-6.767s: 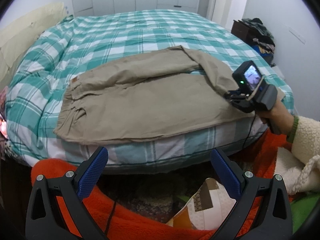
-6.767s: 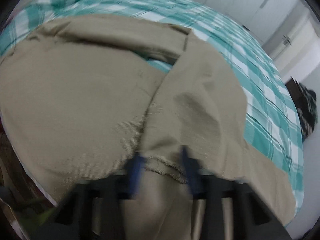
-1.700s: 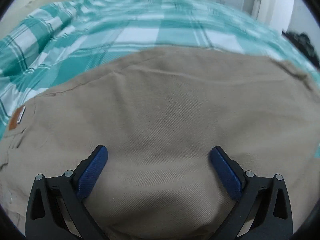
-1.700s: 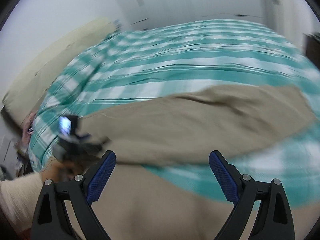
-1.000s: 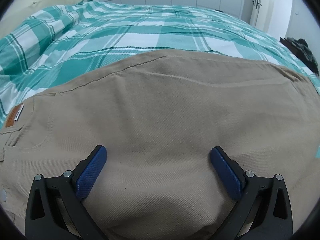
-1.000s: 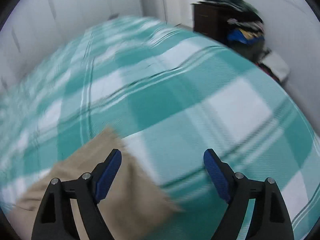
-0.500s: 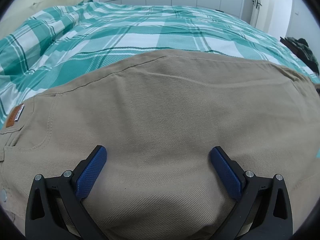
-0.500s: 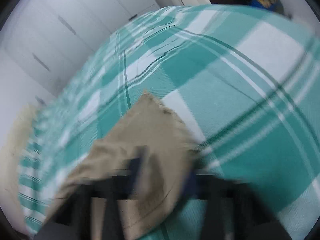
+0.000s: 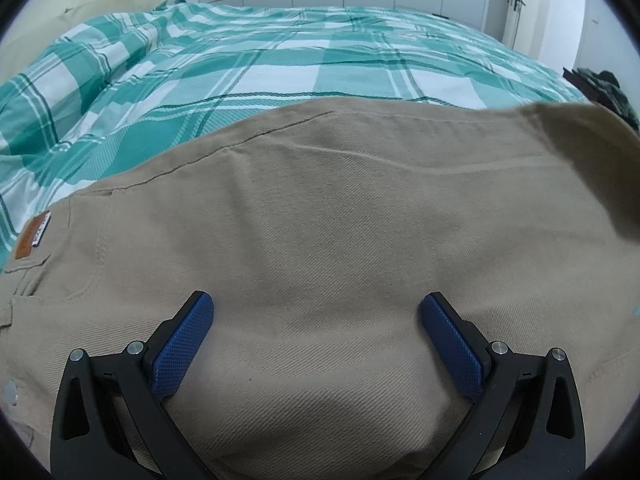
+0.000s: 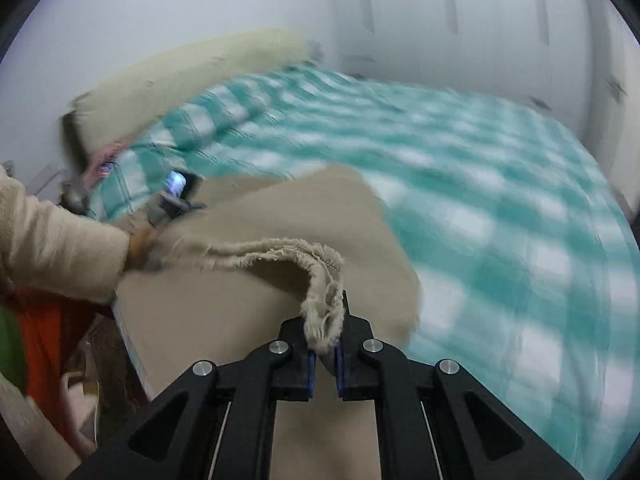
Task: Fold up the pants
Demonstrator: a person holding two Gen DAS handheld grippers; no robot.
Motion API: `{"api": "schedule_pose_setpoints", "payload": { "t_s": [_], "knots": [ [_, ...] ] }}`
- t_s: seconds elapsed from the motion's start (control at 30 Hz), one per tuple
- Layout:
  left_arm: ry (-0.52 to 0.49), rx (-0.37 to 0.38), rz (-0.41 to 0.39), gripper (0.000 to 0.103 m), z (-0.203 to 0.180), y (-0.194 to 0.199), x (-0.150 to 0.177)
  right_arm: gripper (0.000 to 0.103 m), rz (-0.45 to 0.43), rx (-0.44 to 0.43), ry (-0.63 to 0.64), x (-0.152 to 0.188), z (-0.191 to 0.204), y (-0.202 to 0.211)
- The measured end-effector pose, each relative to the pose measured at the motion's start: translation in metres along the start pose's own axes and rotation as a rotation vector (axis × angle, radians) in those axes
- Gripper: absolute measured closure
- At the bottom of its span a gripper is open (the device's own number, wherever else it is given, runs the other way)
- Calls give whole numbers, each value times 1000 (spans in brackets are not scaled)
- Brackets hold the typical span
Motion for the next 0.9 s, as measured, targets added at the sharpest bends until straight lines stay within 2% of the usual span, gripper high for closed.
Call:
{"api": "schedule_pose_setpoints", "payload": {
  "t_s": [0.03, 0.07, 0.1, 0.13, 0.17, 0.2, 0.27, 0.33, 0.43, 0.53, 0.6, 0.67, 0.77, 0.83, 0.9],
  "knots": [
    [-2, -4, 8, 1, 0, 1, -1, 87, 11, 83, -76, 18, -27, 6],
    [-1, -8, 23, 1, 0, 1, -2, 66, 25, 175, -163, 34, -58, 5],
    [-2, -18, 49, 1, 0, 3, -4, 52, 51, 280, -241, 47, -87, 6],
    [-4, -36, 89, 1, 0, 6, -6, 32, 89, 441, -352, 68, -127, 10],
    [2, -55, 130, 1, 1, 13, -7, 32, 104, 543, -449, 83, -156, 19],
    [14, -61, 148, 1, 1, 20, -7, 32, 99, 585, -514, 92, -172, 29],
    [41, 5, 134, 1, 0, 47, -1, 32, 6, 648, -689, 112, -191, 68],
    [26, 81, 100, 1, -7, 81, 14, 27, -77, 625, -731, 113, -178, 88],
    [-11, 130, 69, 1, -21, 123, 43, 24, -116, 597, -661, 104, -133, 92],
    [-31, 118, 49, 1, -31, 147, 70, 23, -122, 496, -582, 90, -74, 71],
    [-27, 115, 45, 1, -33, 153, 86, 21, -107, 404, -522, 78, -29, 41],
    [-27, 117, 65, 1, -32, 150, 99, 21, -87, 350, -441, 69, 21, 3],
    [-39, 117, 132, 1, -28, 131, 117, 21, -69, 318, -352, 70, 75, -41],
    [-11, 132, 129, 0, -24, 127, 120, 21, -42, 330, -290, 79, 99, -72],
    [-18, 118, 132, 0, -26, 125, 118, 19, 85, 352, -263, 100, 109, -107]
  ]
}}
Point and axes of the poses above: each gripper's, at about its wrist camera, not at the fingertips, and y roughly against the way its jaws point, z to its left, x to its underside, the point moved 3 cm from there along -y, roughly the way its jaws point, and after that the axes turned 9 degrees about -y, right-handed, at the moved point
